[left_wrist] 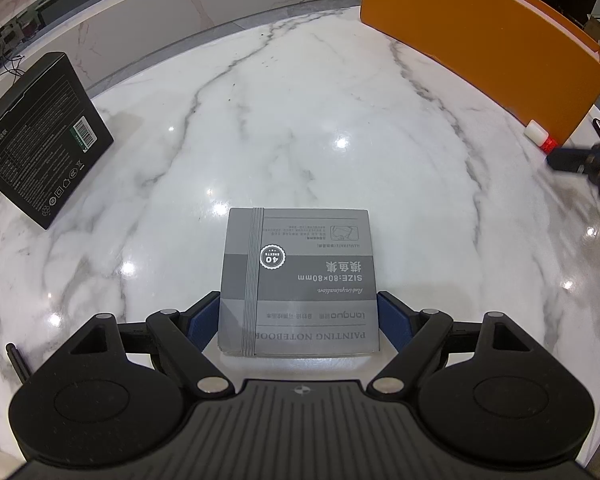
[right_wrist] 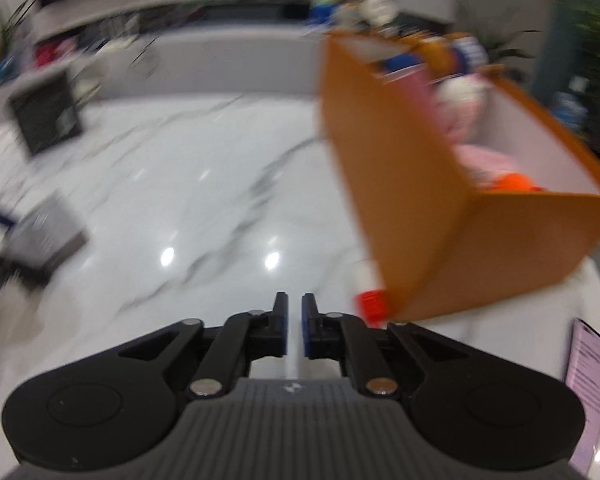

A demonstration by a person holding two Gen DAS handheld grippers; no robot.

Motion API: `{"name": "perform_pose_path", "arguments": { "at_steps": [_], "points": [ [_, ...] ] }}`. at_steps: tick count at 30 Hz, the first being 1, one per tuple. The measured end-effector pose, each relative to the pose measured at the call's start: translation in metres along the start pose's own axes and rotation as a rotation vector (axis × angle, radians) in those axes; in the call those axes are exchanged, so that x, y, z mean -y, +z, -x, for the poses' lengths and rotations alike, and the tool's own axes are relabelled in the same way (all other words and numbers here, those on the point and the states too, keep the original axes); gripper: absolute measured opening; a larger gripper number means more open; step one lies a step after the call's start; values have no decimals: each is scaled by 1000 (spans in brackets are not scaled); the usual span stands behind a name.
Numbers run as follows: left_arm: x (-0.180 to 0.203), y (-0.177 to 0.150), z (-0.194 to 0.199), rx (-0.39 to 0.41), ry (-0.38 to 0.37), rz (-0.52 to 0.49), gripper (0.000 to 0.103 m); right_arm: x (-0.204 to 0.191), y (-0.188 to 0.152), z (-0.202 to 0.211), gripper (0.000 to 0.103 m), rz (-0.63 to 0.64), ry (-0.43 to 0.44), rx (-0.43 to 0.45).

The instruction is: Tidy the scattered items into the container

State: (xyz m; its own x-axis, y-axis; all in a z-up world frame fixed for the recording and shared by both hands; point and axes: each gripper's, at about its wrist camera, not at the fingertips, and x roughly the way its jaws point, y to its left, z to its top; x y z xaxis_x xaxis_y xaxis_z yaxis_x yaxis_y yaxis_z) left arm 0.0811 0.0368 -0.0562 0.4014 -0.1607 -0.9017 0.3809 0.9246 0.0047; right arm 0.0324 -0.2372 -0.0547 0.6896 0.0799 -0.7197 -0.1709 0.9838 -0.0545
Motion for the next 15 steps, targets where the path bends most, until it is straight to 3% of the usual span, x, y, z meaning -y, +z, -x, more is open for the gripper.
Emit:
{"name": "perform_pose_path", "arguments": {
  "at_steps": [2, 5, 9, 15],
  "points": [
    [0, 0, 0, 0, 0, 0, 96, 6, -3, 5, 33, -22, -28, 49],
    [-6, -1, 0, 1, -3, -8, 96, 6, -9, 2, 42, 8, -61, 111],
    [-4, -2, 1, 0, -7, -14, 96, 11, -13, -10, 42, -15, -108, 93],
    [-4, -1, 1, 0, -9, -18, 96, 19, -21, -19, 41, -50, -78, 44]
  ]
}}
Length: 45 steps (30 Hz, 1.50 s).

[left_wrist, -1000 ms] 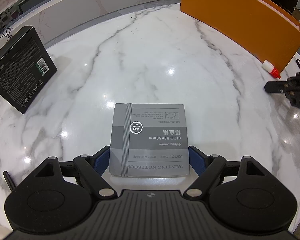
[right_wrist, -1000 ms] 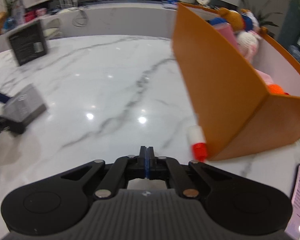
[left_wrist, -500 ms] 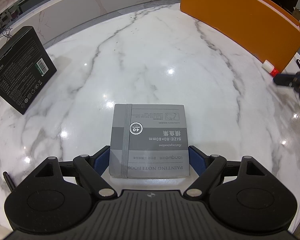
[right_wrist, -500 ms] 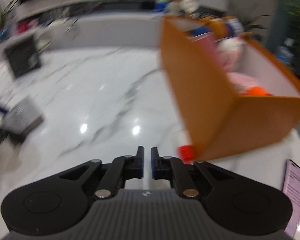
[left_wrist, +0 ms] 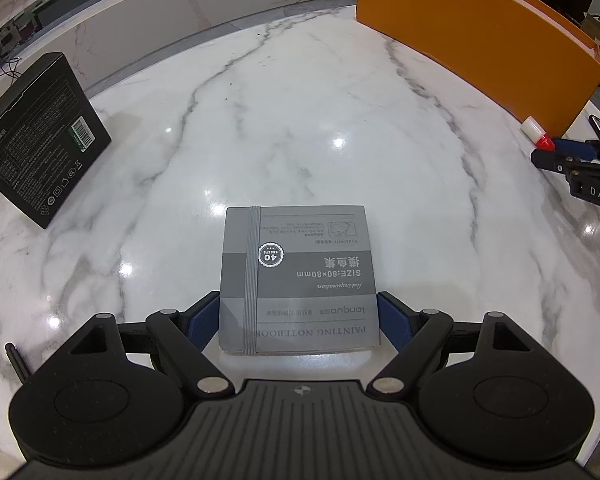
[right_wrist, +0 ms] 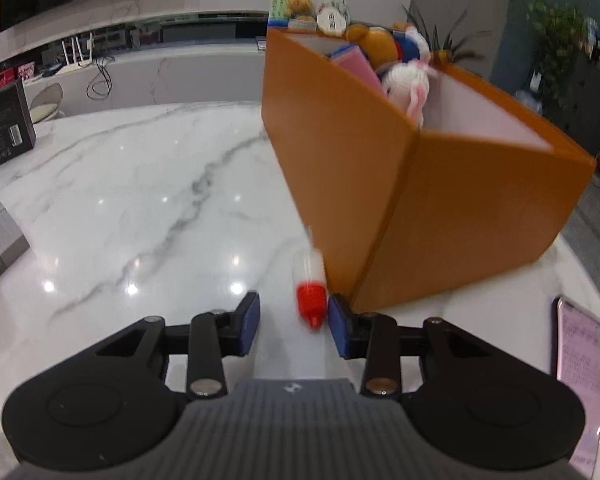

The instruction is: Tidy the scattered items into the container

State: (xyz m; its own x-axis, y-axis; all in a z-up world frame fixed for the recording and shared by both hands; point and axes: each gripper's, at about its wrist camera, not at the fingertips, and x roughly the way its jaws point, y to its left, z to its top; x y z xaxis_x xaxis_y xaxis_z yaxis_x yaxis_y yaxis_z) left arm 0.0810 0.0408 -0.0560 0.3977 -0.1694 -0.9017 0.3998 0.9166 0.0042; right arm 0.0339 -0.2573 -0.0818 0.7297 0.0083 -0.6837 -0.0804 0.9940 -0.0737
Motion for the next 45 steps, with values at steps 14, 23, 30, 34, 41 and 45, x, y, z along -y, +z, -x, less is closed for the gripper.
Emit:
{"name": "perform_pose_path", "arguments": {
  "at_steps": [14, 23, 30, 34, 41, 45],
  "points": [
    [0, -1, 0, 3, 0, 1, 97, 1, 3, 0, 41, -16, 62, 27],
    [0, -1, 0, 4, -3, -5, 98, -11, 22, -6, 56, 138, 76, 112],
    [0, 0, -1, 4, -3, -7, 100, -19, 14, -18, 55, 248, 12, 102],
    [1, -1, -1, 4, -3, -7, 100, -21, 11, -22, 54, 212, -34, 113],
    [2, -1, -1, 7, -4, -9, 101, -16, 8, -25, 60, 225, -11, 142],
    [2, -1, -1, 6, -3, -9, 102, 2, 17, -32, 61, 130, 57, 94]
  ]
}}
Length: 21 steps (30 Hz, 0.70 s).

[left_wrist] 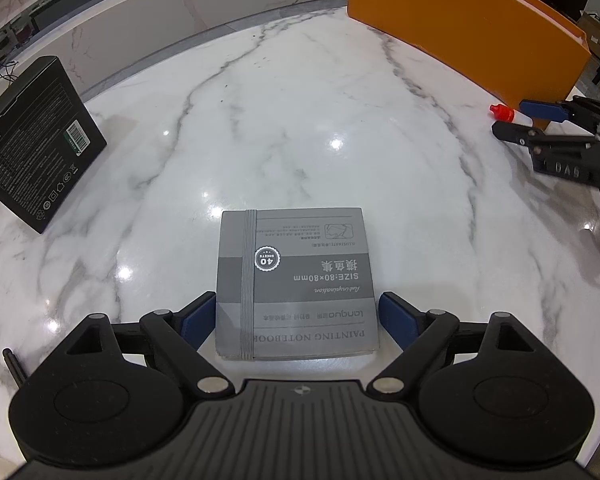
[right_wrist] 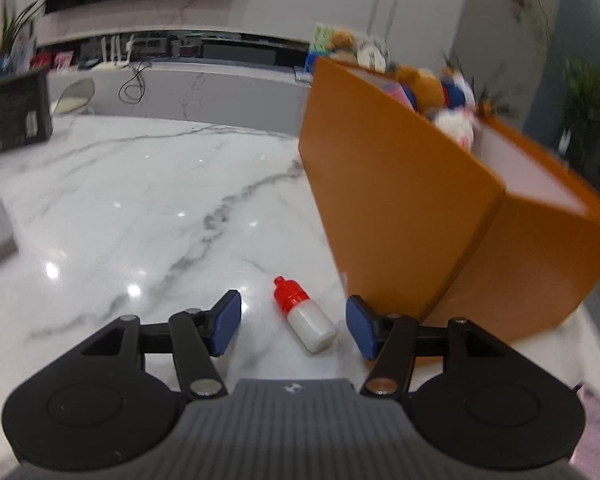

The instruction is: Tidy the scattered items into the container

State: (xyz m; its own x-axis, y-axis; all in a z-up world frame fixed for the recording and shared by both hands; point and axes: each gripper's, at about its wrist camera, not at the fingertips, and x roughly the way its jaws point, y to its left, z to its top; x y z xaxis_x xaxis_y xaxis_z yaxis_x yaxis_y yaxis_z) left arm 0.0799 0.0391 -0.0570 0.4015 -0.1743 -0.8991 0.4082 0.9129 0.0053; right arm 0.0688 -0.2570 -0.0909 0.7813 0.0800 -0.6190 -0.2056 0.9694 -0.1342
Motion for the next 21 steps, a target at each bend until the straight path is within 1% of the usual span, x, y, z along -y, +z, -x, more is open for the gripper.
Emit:
{"name": "perform_pose_path", "arguments": {
  "at_steps": [3, 6, 8, 9, 10, 12, 13, 21],
  "points": [
    [0, 0, 0, 1, 0, 0, 102, 13, 6, -6, 61, -76, 48, -48],
    [1, 0, 0, 2, 0, 0, 102, 17, 7, -7, 58, -70, 83, -69],
    [1, 0, 0, 4, -1, -1, 103, 16, 7, -5, 49, -53, 105, -71],
    [1, 0, -1, 7, -1, -2, 103, 15, 8, -4, 47, -43, 113, -72],
    [1, -1, -1, 10, -1, -3, 103, 14, 8, -3, 43, -35, 120, -73],
    [0, -1, -2, 14, -1, -3, 103, 12, 7, -1, 31, -20, 135, -76],
    [0, -1, -2, 15, -1, -4, 103, 10, 7, 1, 21, -9, 139, -79],
    [0, -4, -5, 30, 6, -3, 103, 3, 6, 2, 21, 8, 140, -85]
  ]
}}
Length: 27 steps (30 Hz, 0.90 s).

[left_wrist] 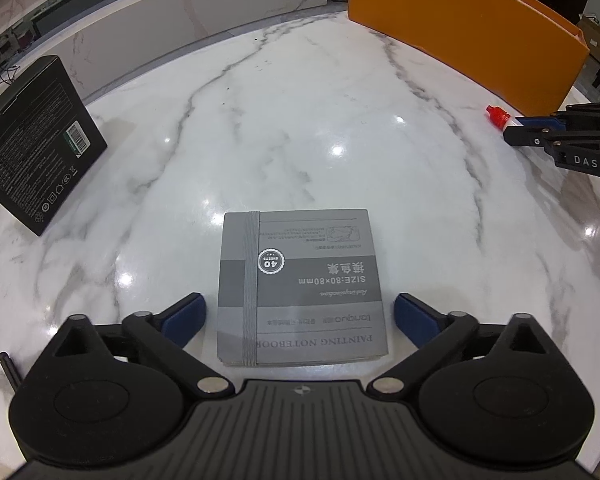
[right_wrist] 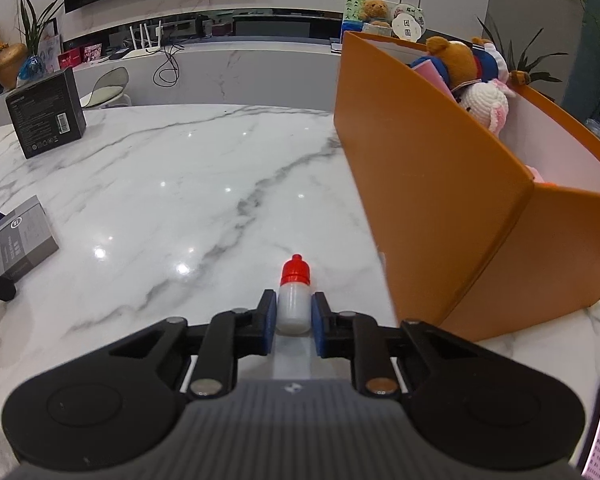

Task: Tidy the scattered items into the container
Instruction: 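Lift and carry the notebook and bottle over the orange box with both tools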

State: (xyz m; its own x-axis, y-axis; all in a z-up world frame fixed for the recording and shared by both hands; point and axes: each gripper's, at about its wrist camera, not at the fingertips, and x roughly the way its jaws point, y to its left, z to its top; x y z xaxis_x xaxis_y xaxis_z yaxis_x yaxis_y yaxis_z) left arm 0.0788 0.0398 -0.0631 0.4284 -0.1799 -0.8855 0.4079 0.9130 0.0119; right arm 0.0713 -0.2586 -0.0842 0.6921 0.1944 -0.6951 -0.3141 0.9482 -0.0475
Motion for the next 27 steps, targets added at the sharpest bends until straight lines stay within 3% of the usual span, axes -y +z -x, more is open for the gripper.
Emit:
{"name": "perform_pose_path", "arguments": {
  "at_steps": [4, 6, 18, 27],
  "points": [
    [-2, 4, 1, 0, 0, 8, 103, 0, 1, 0, 20, 7, 1, -5],
    [-3, 8, 4, 5, 6, 22, 95, 0, 2, 0, 20, 15, 2, -12],
    [2, -4, 11, -12, 45, 73, 95, -14, 3, 6, 20, 99, 0, -66],
    [-1, -18, 38, -6, 94, 124, 95, -25, 16, 28, 20, 124, 68, -30]
  ]
}}
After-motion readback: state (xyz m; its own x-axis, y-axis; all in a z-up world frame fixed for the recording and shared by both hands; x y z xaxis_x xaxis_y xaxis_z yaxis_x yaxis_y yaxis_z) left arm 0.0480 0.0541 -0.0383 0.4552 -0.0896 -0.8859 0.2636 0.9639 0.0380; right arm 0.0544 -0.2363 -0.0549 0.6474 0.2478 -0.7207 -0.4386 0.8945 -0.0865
